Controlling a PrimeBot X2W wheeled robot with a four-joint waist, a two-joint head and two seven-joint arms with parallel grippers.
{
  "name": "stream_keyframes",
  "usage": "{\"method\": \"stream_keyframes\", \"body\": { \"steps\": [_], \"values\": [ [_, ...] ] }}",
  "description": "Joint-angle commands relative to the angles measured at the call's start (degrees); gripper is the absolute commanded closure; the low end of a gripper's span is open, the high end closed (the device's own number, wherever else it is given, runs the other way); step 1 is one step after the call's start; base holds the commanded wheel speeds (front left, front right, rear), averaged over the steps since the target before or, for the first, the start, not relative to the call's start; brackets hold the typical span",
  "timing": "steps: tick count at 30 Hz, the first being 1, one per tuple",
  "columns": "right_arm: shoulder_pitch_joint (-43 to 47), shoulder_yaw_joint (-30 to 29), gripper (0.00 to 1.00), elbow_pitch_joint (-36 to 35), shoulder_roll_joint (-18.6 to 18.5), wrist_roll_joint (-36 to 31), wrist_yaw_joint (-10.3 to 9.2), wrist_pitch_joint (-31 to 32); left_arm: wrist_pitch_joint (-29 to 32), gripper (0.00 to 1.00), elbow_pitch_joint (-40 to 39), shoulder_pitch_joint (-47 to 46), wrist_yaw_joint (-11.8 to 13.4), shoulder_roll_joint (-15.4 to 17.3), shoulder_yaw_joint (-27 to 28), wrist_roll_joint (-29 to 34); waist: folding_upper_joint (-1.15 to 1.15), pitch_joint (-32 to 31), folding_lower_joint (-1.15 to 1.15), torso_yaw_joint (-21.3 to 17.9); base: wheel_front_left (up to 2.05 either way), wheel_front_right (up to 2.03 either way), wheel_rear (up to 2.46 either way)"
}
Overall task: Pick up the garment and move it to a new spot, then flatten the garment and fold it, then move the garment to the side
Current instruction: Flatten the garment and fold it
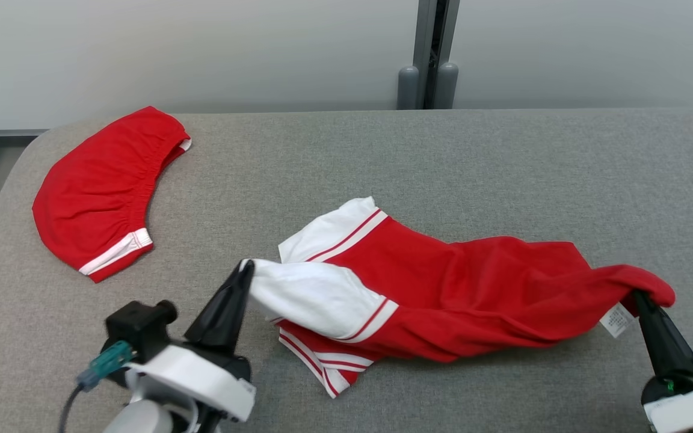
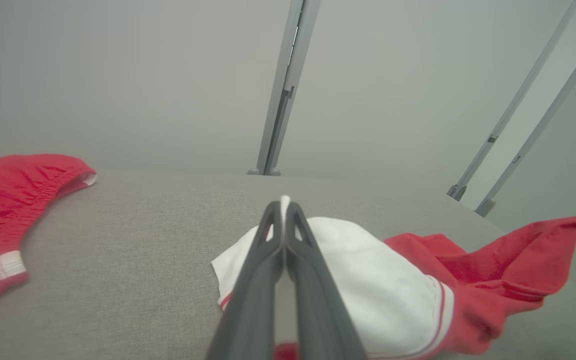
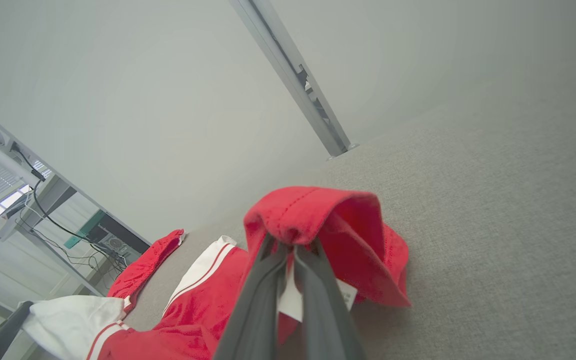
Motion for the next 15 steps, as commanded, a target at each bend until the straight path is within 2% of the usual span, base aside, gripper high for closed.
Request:
{"method": "stream_keyframes", "body": {
  "steps": [1, 4, 9, 11, 15],
  "values": [
    [2.19, -0.16, 1.00, -2.19, -1.67, 2.96, 0.03, -0.05, 0.68, 1.00, -2.15, 2.26, 0.52, 2.05, 1.46, -1.56, 0.00, -0.01, 0.00, 0.14, 0.00, 0.00, 0.00],
    [5.22, 1.28, 1.00, -5.55, -5.01, 6.88, 0.03, -0.01, 1.77, 1.00, -5.50, 5.04, 1.43, 4.76, 3.54, -3.07, 0.00, 0.51, 0.00, 0.08, 0.00, 0.00, 0.00],
    [7.17, 4.24, 1.00, -8.81, -9.79, 11.84, 0.03, 1.98, 3.64, 1.00, -9.55, 7.63, 2.25, 6.68, 4.86, -5.21, 0.00, 1.67, 0.00, -0.32, 0.00, 0.00, 0.00],
    [6.76, 5.31, 1.00, -10.13, -11.67, 13.64, 0.02, 2.80, 4.72, 1.00, -10.63, 7.56, 2.04, 7.25, 4.78, -5.66, 0.00, 2.69, 0.00, -0.53, 0.00, 0.00, 0.00],
    [2.28, 6.56, 1.00, -11.21, -13.16, 14.88, 0.03, 2.82, 6.38, 1.00, -10.04, 3.47, 0.66, 7.51, 4.39, -5.68, 0.00, 5.36, 0.00, -0.98, 0.00, 0.00, 0.00]
  ]
}}
